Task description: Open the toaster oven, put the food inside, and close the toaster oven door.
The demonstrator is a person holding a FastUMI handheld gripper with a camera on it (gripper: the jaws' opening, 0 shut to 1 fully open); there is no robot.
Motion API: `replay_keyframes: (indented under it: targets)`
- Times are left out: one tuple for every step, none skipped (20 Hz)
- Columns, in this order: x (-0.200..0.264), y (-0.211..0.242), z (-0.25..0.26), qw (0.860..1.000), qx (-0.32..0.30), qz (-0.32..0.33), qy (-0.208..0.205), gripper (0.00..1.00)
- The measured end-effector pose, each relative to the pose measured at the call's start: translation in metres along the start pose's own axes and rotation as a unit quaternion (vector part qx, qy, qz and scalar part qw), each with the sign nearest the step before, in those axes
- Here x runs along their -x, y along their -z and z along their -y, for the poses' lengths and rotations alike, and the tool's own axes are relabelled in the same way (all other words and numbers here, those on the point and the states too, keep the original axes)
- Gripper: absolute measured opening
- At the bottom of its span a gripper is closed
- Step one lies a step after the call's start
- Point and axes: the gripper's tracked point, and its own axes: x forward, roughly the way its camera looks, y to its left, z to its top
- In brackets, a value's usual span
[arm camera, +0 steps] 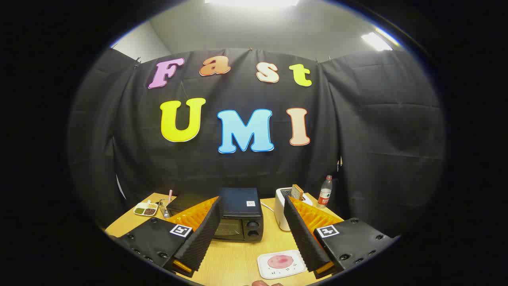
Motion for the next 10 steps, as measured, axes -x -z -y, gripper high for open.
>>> replay_keyframes:
  targets:
    - [-0.002,0.001,-0.003,1.000,-0.001,-0.002,-0.001,0.98]
    - [-0.004,0.001,-0.006,1.000,-0.002,-0.004,-0.001,0.98]
    - [-0.006,0.001,-0.008,1.000,-0.002,-0.004,-0.001,0.98]
    - [-0.008,0.002,-0.012,1.000,-0.002,-0.006,-0.001,0.98]
    - [-0.010,0.005,-0.016,1.000,-0.001,-0.010,-0.003,0.98]
    - [-0.012,0.007,-0.020,1.000,0.000,-0.013,-0.005,0.98]
    - [-0.016,0.010,-0.024,1.000,0.003,-0.016,-0.007,0.98]
    - [-0.018,0.013,-0.027,1.000,0.005,-0.019,-0.008,0.98]
    - [-0.022,0.017,-0.031,1.000,0.006,-0.023,-0.011,0.98]
    - [-0.025,0.019,-0.035,1.000,0.007,-0.027,-0.014,0.98]
